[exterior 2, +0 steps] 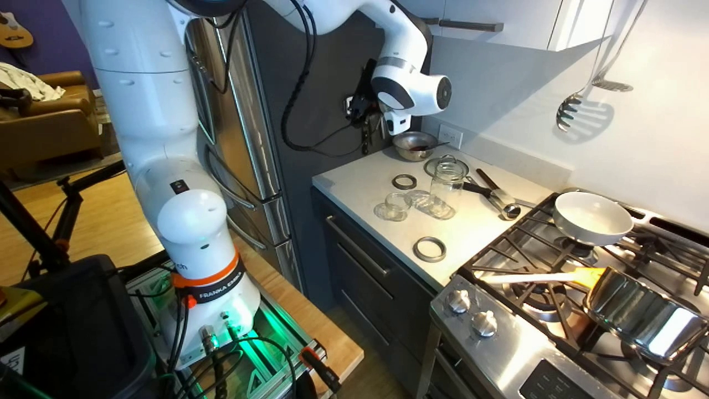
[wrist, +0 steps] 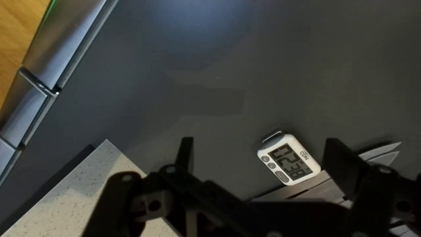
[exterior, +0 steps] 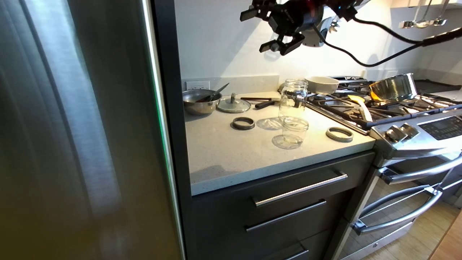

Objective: Press a button on the white device

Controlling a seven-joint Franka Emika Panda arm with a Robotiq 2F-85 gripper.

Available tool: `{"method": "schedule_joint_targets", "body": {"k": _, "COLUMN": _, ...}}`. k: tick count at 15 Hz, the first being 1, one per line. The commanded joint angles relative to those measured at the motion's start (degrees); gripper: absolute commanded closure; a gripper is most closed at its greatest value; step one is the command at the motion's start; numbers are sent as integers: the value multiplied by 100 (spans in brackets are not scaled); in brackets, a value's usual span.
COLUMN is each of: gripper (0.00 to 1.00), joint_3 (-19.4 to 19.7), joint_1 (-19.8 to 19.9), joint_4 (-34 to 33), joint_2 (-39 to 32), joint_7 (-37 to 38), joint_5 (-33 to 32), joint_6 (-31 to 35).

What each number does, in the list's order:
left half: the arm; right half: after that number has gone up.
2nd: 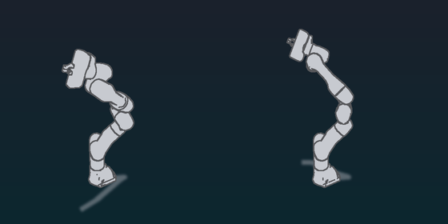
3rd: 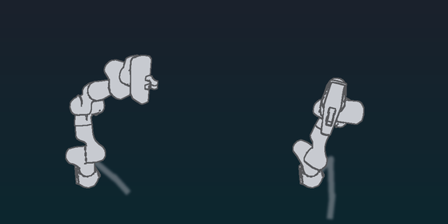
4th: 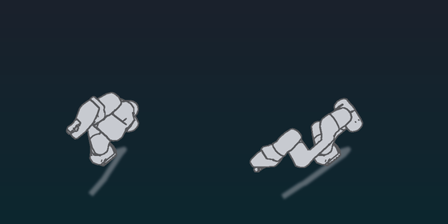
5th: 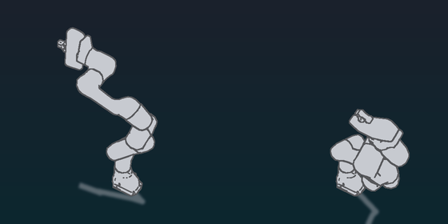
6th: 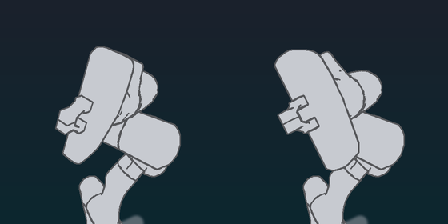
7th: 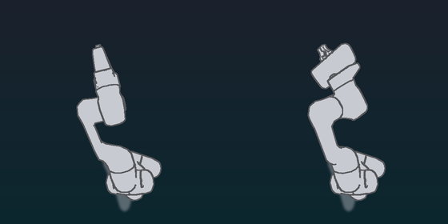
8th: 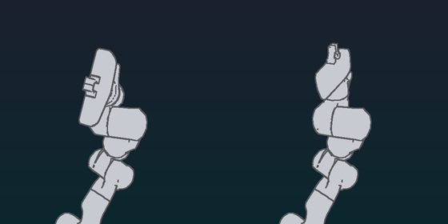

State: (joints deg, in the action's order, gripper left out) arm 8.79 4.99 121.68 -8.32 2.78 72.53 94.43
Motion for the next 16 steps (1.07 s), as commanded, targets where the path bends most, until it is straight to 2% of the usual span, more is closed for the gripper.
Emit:
{"method": "schedule_joint_targets", "body": {"k": 1, "gripper": 0, "joint_3": -111, "joint_1": 157, "joint_4": -490, "joint_2": -834, "joint_7": 46, "joint_5": 627, "joint_6": -506}}
{"method": "schedule_joint_targets", "body": {"k": 6, "gripper": 0, "joint_3": -210, "joint_1": 144, "joint_4": -985, "joint_2": -1596, "joint_7": 624, "joint_5": 1103, "joint_6": -1005}}
{"method": "schedule_joint_targets", "body": {"k": 12, "gripper": 0, "joint_3": -316, "joint_1": 93, "joint_4": -1470, "joint_2": -2144, "joint_7": 1507, "joint_5": 1244, "joint_6": -927}}
{"method": "schedule_joint_targets", "body": {"k": 13, "gripper": 3, "joint_3": -345, "joint_1": 99, "joint_4": -1553, "joint_2": -2224, "joint_7": 1637, "joint_5": 1304, "joint_6": -950}}
{"method": "schedule_joint_targets", "body": {"k": 14, "gripper": 20, "joint_3": -368, "joint_1": 91, "joint_4": -1633, "joint_2": -2296, "joint_7": 1755, "joint_5": 1369, "joint_6": -921}}
{"method": "schedule_joint_targets", "body": {"k": 15, "gripper": 28, "joint_3": -390, "joint_1": 86, "joint_4": -1716, "joint_2": -2367, "joint_7": 1869, "joint_5": 1427, "joint_6": -907}}
{"method": "schedule_joint_targets", "body": {"k": 16, "gripper": 30, "joint_3": -409, "joint_1": 77, "joint_4": -1782, "joint_2": -2424, "joint_7": 1977, "joint_5": 1498, "joint_6": -874}}
